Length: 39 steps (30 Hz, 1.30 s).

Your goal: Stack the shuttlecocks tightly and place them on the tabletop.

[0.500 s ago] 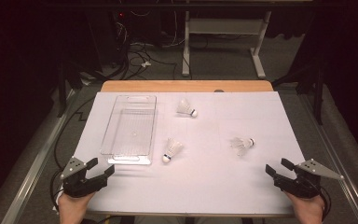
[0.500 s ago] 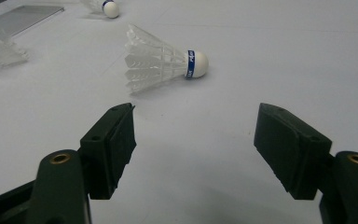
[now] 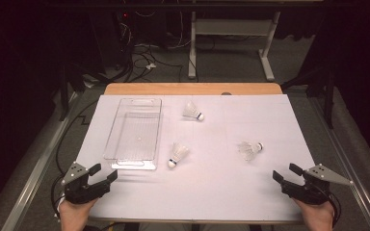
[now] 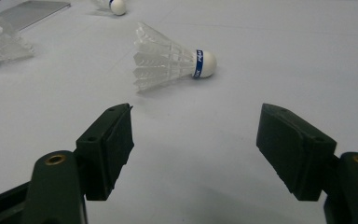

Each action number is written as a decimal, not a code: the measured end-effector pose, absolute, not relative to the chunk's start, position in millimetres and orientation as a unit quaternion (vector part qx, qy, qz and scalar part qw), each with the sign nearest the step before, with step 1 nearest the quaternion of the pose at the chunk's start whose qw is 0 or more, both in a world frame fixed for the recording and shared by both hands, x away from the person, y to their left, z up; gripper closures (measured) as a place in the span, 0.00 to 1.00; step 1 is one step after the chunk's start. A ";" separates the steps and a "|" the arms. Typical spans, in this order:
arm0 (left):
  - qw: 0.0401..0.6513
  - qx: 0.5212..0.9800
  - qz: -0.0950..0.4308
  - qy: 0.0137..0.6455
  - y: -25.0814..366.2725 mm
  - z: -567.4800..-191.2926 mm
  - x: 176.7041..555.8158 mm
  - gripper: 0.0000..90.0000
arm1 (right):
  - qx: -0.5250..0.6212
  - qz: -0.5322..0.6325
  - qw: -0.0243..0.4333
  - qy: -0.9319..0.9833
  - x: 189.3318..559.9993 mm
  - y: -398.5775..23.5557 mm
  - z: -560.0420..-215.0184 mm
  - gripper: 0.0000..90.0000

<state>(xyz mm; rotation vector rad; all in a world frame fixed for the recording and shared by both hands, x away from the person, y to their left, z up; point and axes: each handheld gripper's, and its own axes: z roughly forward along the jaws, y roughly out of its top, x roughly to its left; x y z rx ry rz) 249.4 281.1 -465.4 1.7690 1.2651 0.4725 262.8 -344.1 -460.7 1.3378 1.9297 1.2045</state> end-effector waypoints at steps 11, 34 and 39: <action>0.443 0.710 0.188 0.513 283.2 -463.6 247.3 0.32 | 0.489 0.439 0.245 0.713 265.3 -341.1 -461.9 0.30; 0.433 0.722 0.195 0.504 262.9 -448.7 244.4 0.22 | 0.488 0.433 0.247 0.717 265.3 -337.2 -461.4 0.28; 0.433 0.723 0.187 0.505 259.8 -449.2 244.3 0.19 | 0.486 0.432 0.245 0.718 265.4 -336.5 -461.5 0.28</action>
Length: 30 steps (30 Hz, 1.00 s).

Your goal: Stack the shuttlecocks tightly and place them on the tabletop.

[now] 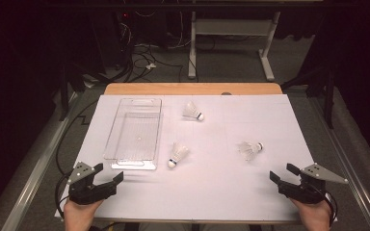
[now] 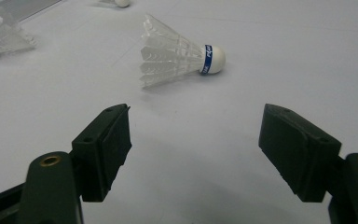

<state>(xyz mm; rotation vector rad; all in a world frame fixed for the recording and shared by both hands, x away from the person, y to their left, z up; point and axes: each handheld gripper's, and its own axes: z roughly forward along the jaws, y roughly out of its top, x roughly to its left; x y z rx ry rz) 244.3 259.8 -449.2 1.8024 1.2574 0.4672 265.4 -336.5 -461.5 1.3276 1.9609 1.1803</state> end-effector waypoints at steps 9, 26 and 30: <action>0.433 0.734 0.177 0.492 250.4 -446.7 242.3 0.24 | 0.480 0.434 0.248 0.721 265.0 -335.9 -461.1 0.28; 0.424 0.758 0.169 0.466 225.7 -447.5 240.8 0.27 | 0.473 0.440 0.246 0.723 264.0 -334.4 -460.4 0.30; 0.427 0.760 0.163 0.462 220.8 -447.0 241.4 0.28 | 0.474 0.442 0.241 0.723 264.4 -335.0 -460.9 0.30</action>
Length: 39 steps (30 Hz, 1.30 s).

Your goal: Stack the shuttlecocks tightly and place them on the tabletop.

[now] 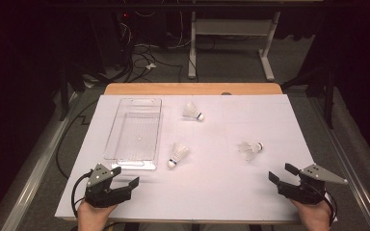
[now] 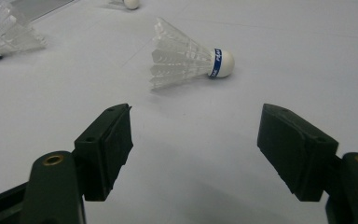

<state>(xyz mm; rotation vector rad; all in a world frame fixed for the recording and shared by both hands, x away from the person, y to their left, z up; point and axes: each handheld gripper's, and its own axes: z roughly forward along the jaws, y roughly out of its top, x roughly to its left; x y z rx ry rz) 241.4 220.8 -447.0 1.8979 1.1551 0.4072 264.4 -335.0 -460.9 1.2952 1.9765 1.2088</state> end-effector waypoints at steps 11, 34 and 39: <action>0.424 0.768 0.153 0.456 203.8 -448.5 243.5 0.31 | 0.473 0.444 0.236 0.723 264.5 -334.5 -461.1 0.30; 0.407 0.792 0.141 0.433 170.1 -450.0 246.1 0.37 | 0.473 0.446 0.239 0.721 263.2 -335.1 -460.4 0.31; 0.404 0.797 0.129 0.429 163.7 -452.0 246.9 0.36 | 0.473 0.446 0.240 0.721 263.1 -334.9 -460.3 0.31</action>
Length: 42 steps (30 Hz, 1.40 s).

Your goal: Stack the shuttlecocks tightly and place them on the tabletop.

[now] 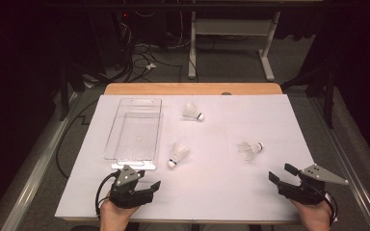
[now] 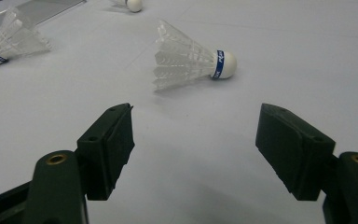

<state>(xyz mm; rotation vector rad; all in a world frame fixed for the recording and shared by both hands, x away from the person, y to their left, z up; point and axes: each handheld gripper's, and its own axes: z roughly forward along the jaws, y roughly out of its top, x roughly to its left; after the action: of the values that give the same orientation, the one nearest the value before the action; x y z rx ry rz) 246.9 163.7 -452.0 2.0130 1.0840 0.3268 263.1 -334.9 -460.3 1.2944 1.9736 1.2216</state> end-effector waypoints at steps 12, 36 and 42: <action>0.399 0.810 0.117 0.414 143.8 -454.0 250.1 0.38 | 0.471 0.447 0.239 0.722 263.0 -334.6 -460.2 0.31; 0.394 0.809 0.107 0.423 123.1 -455.7 264.0 0.37 | 0.469 0.446 0.236 0.725 263.2 -333.6 -460.5 0.32; 0.386 0.811 0.107 0.426 118.1 -453.3 269.6 0.37 | 0.469 0.445 0.235 0.726 263.4 -333.3 -460.6 0.32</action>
<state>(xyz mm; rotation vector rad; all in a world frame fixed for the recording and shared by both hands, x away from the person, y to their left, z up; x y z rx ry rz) 269.6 118.1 -453.3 2.0653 1.0855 0.2721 263.4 -333.3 -460.6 1.2858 1.9907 1.2220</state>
